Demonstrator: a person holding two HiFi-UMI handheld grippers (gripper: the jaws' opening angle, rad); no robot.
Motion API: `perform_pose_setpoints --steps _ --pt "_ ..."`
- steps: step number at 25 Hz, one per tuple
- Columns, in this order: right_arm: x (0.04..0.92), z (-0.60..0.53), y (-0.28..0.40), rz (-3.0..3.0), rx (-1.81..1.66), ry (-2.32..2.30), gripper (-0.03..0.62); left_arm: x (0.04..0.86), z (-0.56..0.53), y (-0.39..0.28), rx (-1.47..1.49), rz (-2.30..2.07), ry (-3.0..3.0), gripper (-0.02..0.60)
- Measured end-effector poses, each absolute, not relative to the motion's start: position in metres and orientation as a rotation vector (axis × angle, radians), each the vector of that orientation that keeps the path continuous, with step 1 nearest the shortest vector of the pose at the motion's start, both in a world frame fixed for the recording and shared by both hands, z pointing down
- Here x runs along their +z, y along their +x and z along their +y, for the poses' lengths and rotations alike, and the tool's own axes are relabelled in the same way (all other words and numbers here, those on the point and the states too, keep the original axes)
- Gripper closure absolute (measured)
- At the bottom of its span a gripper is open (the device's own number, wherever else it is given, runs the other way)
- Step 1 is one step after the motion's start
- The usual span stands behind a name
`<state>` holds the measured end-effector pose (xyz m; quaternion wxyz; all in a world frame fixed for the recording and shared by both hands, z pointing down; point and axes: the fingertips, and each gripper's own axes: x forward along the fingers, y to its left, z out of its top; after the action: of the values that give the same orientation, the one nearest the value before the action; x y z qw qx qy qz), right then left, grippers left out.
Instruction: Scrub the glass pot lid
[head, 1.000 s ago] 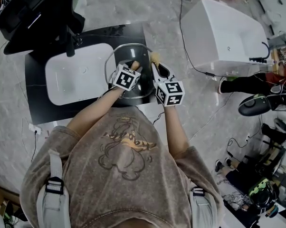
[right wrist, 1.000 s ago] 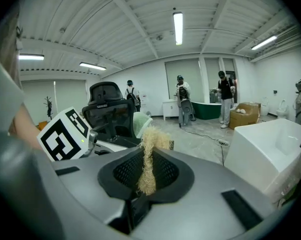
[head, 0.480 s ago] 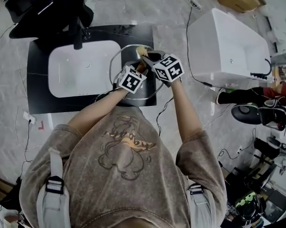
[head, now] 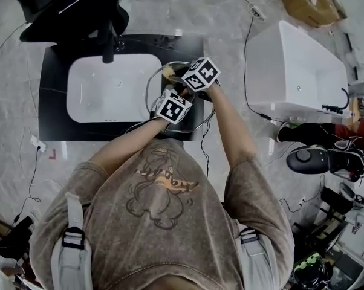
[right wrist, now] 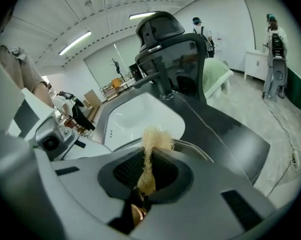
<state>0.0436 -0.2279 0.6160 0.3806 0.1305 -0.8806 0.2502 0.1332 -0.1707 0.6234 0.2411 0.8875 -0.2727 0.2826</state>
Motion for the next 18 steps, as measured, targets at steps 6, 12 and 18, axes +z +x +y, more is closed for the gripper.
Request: perform_pose_setpoints --steps 6,12,18 --pt "0.628 -0.228 0.033 -2.183 0.677 0.251 0.551 0.626 -0.172 0.133 0.75 -0.761 2.404 0.388" --pt "0.638 -0.226 0.029 -2.123 0.673 0.198 0.551 0.626 -0.171 0.134 0.728 -0.752 2.384 0.388" --pt "0.642 -0.224 0.026 -2.082 0.672 0.153 0.551 0.623 -0.169 0.133 0.729 -0.747 2.367 0.39"
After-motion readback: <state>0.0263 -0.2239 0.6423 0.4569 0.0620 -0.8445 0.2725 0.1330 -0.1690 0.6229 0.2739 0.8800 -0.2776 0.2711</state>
